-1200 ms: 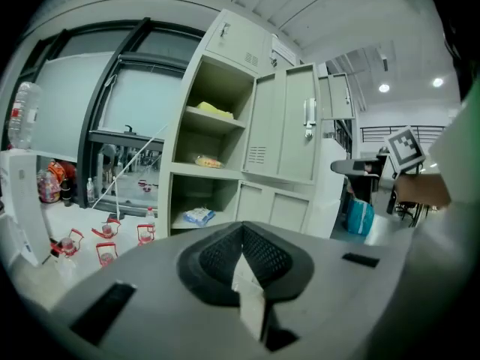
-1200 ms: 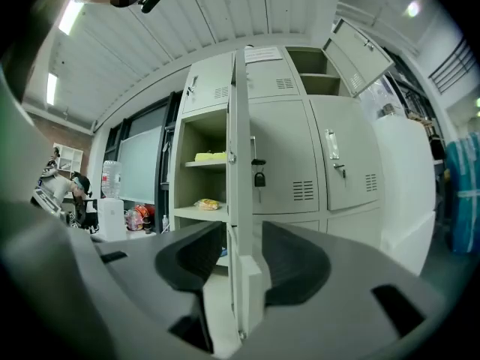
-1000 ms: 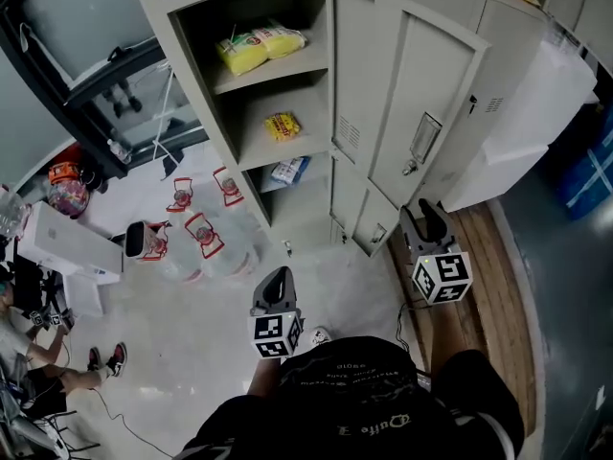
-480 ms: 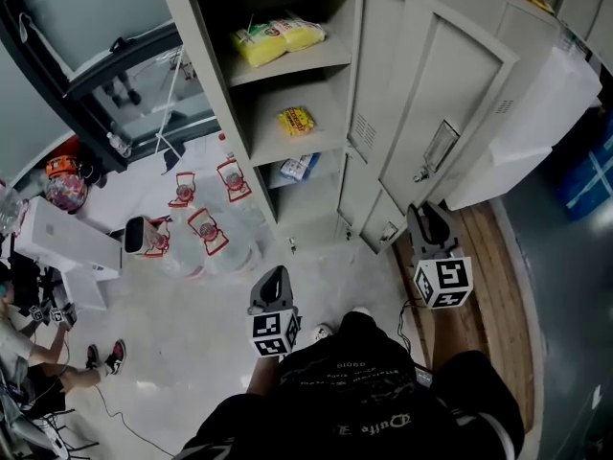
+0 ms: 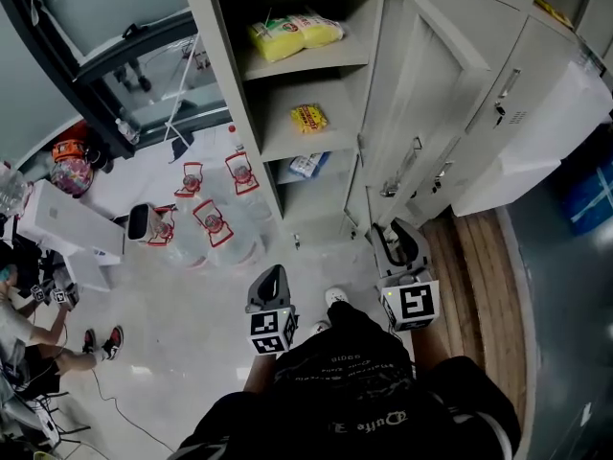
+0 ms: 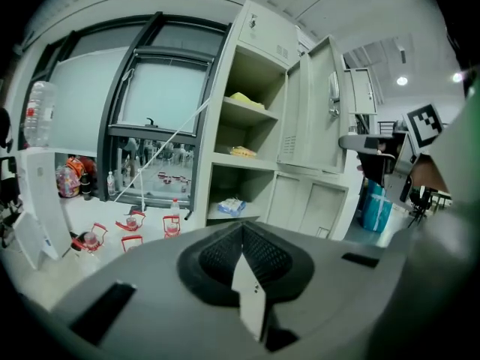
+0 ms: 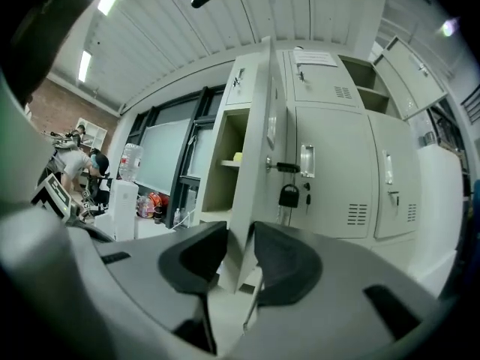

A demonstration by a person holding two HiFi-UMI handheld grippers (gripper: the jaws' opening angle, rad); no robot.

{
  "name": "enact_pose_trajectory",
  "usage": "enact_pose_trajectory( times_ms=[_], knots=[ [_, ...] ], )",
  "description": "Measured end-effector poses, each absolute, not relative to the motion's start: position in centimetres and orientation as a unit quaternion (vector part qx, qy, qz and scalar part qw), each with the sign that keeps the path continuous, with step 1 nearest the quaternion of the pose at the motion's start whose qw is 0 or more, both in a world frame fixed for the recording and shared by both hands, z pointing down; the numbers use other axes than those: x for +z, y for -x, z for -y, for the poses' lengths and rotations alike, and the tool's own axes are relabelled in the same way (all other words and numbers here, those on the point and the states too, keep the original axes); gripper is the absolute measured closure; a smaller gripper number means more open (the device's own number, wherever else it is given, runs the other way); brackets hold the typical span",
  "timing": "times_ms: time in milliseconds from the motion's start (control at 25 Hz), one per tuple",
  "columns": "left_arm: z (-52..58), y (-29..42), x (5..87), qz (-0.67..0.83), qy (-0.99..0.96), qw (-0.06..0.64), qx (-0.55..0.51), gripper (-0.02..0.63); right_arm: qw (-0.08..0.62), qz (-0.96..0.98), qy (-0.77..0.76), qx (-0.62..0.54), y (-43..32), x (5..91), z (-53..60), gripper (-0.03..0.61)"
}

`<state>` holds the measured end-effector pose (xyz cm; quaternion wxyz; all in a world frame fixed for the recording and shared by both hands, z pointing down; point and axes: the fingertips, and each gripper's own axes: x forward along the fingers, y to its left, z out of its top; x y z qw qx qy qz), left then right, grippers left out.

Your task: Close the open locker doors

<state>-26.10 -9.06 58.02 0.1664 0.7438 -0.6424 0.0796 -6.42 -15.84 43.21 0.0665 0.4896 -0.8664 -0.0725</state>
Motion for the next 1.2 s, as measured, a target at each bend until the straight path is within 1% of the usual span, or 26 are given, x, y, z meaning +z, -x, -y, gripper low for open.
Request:
enact_pose_trajectory(
  times_ms=[240, 360, 560, 680, 1040, 1200],
  knots=[
    [8.8, 27.6, 57.9, 0.659, -0.728, 0.172, 0.078, 0.606, 0.064, 0.874, -0.479, -0.055, 9.0, 43.9, 15.6, 0.46],
    [8.6, 28.0, 58.2, 0.666, -0.72, 0.178, 0.079, 0.606, 0.064, 0.887, -0.451, -0.069, 10.7, 43.6, 15.7, 0.453],
    [8.5, 29.3, 58.4, 0.684, -0.702, 0.181, 0.079, 0.606, 0.08, 0.904, -0.408, -0.103, 13.8, 43.8, 15.7, 0.476],
    [8.7, 29.9, 58.1, 0.692, -0.695, 0.177, 0.078, 0.606, 0.069, 0.911, -0.395, -0.093, 15.1, 43.7, 16.2, 0.486],
    [8.8, 31.8, 57.7, 0.728, -0.659, 0.177, 0.064, 0.606, 0.063, 0.938, -0.325, -0.103, 19.5, 43.9, 18.0, 0.492],
    [8.8, 32.8, 57.8, 0.746, -0.639, 0.18, 0.061, 0.606, 0.073, 0.945, -0.307, -0.092, 21.0, 44.3, 19.3, 0.495]
  ],
)
